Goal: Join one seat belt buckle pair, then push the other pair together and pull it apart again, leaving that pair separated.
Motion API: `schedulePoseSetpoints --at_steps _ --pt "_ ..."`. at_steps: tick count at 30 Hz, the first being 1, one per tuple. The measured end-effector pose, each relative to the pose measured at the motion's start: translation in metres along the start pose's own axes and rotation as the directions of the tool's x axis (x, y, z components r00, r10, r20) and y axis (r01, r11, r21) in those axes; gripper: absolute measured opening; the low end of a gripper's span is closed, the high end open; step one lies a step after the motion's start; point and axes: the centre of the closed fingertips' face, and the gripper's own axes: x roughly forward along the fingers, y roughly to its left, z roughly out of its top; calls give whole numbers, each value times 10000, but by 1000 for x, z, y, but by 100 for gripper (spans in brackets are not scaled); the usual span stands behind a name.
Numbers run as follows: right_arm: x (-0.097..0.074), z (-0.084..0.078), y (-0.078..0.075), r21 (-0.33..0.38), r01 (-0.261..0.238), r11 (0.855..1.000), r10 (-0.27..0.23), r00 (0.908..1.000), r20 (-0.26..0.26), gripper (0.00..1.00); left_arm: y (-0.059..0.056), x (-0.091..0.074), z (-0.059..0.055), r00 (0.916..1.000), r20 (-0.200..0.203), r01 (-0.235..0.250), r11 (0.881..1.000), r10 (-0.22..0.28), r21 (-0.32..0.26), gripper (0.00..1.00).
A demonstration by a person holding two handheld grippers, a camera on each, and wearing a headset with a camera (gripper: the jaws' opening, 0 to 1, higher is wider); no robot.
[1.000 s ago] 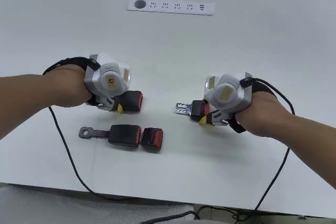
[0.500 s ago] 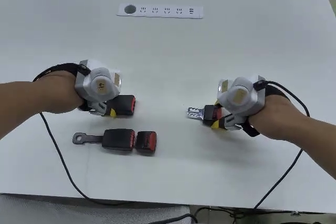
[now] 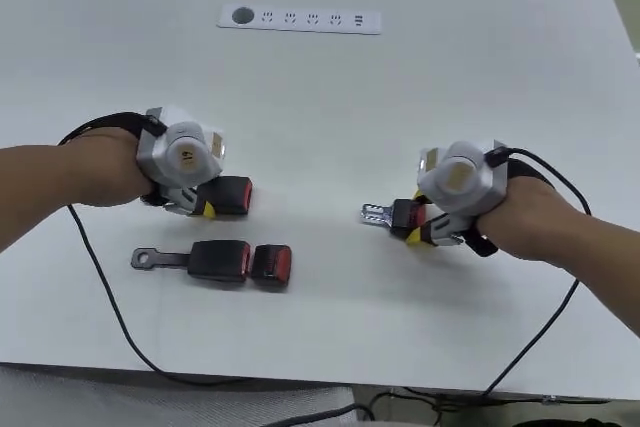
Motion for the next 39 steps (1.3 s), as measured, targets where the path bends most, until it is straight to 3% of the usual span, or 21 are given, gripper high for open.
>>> schedulePoseSetpoints --at_steps 4,6,7,10,11,15,22,25,26,28,29,30,32,35,39 --pt "-1 -2 -5 283 353 9990 -350 9993 -91 42 1 -2 1 9992 95 -383 9989 381 257 33" --pt "-3 0 -13 -93 941 9955 -941 9956 -9 47 1 -3 3 9976 34 -695 9961 694 548 34" --pt "-5 1 -15 -151 1200 9927 -1199 9928 76 50 -1 -4 2 9976 16 -691 9966 691 459 36" --pt "-15 10 -9 593 1091 9923 -1140 9896 873 51 0 -13 1 9945 227 -1022 9948 1022 18 46" --pt "-20 11 -6 909 1097 9898 -1187 9877 1014 52 1 -18 0 9928 234 -1177 9930 1178 -78 48" --pt "-36 11 7 1074 1206 9869 -1339 9828 1272 56 -6 -41 -5 9833 542 -1711 9838 1739 -533 50" --pt "-62 19 38 1911 1332 9725 -1731 9622 2102 61 -37 -77 -14 9591 1199 -2306 9532 2566 -1958 54" --pt "-74 23 50 2210 1497 9637 -2043 9465 2499 64 -50 -93 -23 9447 1309 -2584 9281 3008 -2679 59" --pt "-78 23 54 2291 1508 9616 -2082 9451 2517 65 -57 -100 -26 9389 1388 -2599 9131 3150 -3143 59" --pt "-85 23 60 2520 1641 9537 -2298 9382 2587 68 -65 -108 -35 9342 1335 -2650 8943 3307 -3605 64" --pt "-88 23 64 2625 1668 9504 -2364 9359 2611 71 -71 -115 -39 9261 1459 -2694 8806 3479 -3897 66" --pt "-92 22 68 2784 1690 9455 -2449 9325 2654 72 -76 -119 -42 9234 1488 -2684 8723 3538 -4087 68" --pt "-97 23 74 2968 1605 9414 -2471 9268 2828 73 -85 -126 -54 9205 1359 -2763 8561 3664 -4368 71" --pt "-101 22 84 3321 1452 9320 -2471 9248 2892 77 -94 -137 -73 9093 1120 -2970 8136 4008 -4998 75" --pt "-104 21 94 3422 1587 9262 -2670 9165 2978 84 -101 -147 -85 8944 984 -3152 7711 4363 -5532 80"
